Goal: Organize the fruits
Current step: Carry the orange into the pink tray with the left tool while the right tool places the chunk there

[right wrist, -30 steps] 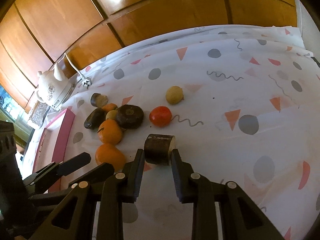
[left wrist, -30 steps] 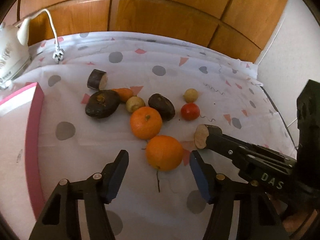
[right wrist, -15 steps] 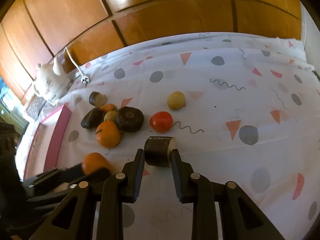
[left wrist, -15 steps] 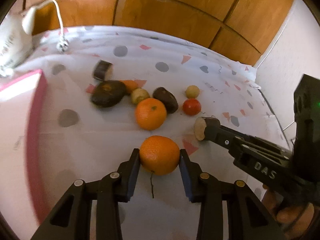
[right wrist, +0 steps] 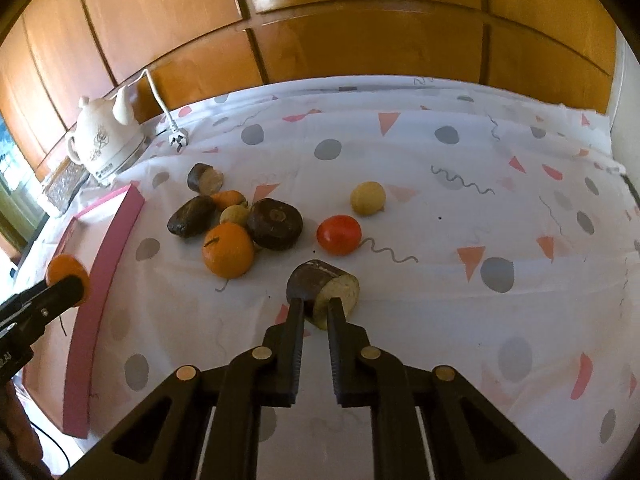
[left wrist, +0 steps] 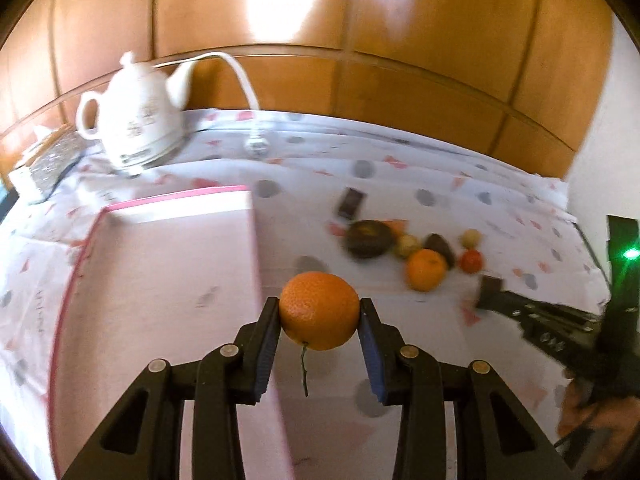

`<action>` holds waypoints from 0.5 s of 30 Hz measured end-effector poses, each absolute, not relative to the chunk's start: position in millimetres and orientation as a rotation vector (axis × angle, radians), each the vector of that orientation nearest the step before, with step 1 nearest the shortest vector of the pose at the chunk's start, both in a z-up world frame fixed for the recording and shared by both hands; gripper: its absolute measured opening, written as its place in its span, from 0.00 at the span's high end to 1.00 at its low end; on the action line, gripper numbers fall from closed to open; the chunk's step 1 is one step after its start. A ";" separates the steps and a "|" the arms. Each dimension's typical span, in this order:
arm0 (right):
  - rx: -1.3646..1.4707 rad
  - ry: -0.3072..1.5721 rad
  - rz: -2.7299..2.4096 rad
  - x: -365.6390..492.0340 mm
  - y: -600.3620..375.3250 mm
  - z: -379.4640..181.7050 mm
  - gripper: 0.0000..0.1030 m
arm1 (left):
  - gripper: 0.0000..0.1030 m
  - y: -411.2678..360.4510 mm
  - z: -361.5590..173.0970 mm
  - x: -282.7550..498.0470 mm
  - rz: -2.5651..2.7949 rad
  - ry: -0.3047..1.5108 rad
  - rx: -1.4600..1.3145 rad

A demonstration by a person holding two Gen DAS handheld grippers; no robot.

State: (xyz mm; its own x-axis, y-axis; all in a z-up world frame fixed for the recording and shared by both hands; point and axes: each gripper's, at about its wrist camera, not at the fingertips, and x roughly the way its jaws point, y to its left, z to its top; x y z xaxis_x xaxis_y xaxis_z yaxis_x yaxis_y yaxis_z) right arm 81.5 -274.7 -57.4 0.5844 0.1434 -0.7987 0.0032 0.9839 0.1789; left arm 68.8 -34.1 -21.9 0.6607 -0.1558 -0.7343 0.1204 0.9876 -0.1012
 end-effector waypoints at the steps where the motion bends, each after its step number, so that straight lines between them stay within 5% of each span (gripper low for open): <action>1: 0.164 0.947 0.068 82.6 -274.4 -57.0 0.76 | 0.62 -27.5 -23.8 69.0 -0.139 0.835 -0.047; 5: 0.152 0.965 0.028 89.2 -273.3 -60.1 0.63 | 0.62 -1.2 -33.1 71.8 -0.068 0.853 -0.074; 15: 0.113 0.982 0.007 94.3 -266.3 -73.1 0.72 | 0.59 42.1 -42.0 72.1 0.100 0.865 -0.109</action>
